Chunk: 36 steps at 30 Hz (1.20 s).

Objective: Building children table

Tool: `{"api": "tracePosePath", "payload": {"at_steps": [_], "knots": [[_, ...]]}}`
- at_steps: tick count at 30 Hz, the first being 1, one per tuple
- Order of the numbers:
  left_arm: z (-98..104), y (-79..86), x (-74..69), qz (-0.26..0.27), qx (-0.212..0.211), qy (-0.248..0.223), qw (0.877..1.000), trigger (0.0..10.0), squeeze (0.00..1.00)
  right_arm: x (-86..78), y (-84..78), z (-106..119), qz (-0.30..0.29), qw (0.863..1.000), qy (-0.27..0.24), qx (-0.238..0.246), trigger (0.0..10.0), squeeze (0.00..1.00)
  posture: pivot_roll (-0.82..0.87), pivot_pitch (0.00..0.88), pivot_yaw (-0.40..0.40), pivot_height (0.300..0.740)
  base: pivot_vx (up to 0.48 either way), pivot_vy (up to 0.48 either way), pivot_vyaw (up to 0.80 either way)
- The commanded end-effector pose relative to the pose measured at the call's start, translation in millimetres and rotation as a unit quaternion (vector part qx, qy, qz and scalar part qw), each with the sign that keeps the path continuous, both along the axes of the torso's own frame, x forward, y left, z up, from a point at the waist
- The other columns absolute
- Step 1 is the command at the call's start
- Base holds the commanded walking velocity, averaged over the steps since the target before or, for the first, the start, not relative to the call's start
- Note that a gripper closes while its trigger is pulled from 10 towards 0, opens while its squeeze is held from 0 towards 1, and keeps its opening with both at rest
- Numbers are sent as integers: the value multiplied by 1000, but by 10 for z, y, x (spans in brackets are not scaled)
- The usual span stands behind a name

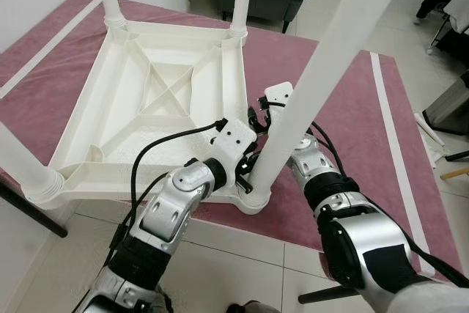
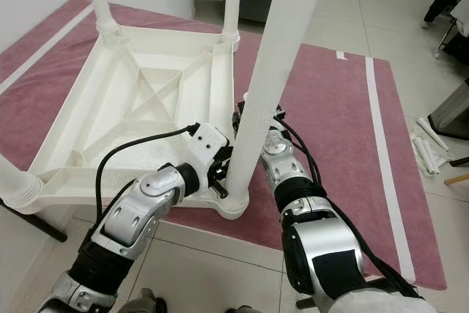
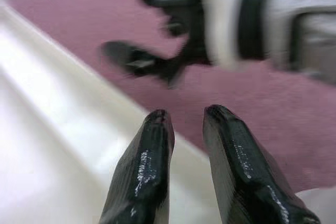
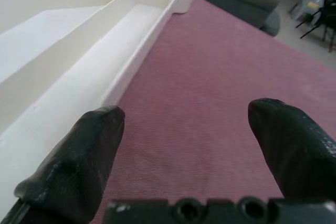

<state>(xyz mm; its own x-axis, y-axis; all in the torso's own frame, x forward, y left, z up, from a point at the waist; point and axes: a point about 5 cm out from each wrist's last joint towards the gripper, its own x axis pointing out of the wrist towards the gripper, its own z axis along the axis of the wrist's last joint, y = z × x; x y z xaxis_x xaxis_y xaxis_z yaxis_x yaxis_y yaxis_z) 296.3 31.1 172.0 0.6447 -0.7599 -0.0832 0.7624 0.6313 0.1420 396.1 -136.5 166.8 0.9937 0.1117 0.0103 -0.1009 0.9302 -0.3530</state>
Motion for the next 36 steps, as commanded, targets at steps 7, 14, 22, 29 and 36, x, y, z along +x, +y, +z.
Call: {"api": "tracePosePath", "payload": {"at_steps": [7, 14, 22, 29, 36], "knots": [[43, 364, 155, 58, 62, -55, 995, 10000, 0, -258, -484, -124, -69, 997, -40, 18, 10000, 0, 193, 51, -40, 740, 0, 0, 0], [89, 831, -115, -40, 169, -73, 982, 10000, 0, -1024, -456, -217, 46, 997, -37, 56, 10000, 0, 159, 45, -31, 740, 0, 0, 0], [41, 1014, -317, -120, 227, -55, 965, 10000, 216, -1526, -351, -201, 159, 986, -2, 50, 10000, 0, 127, 34, -19, 740, 0, 0, 0], [4, 978, -458, -181, 234, -37, 955, 10000, 1000, -1761, -318, -163, 213, 976, 27, 39, 10000, 0, 116, 29, -15, 740, 0, 0, 0], [-117, 1023, -549, -236, 273, -1, 933, 10000, 0, -1954, -286, -114, 236, 969, 68, 36, 10000, 0, 120, 35, -14, 740, 0, 0, 0]]}}
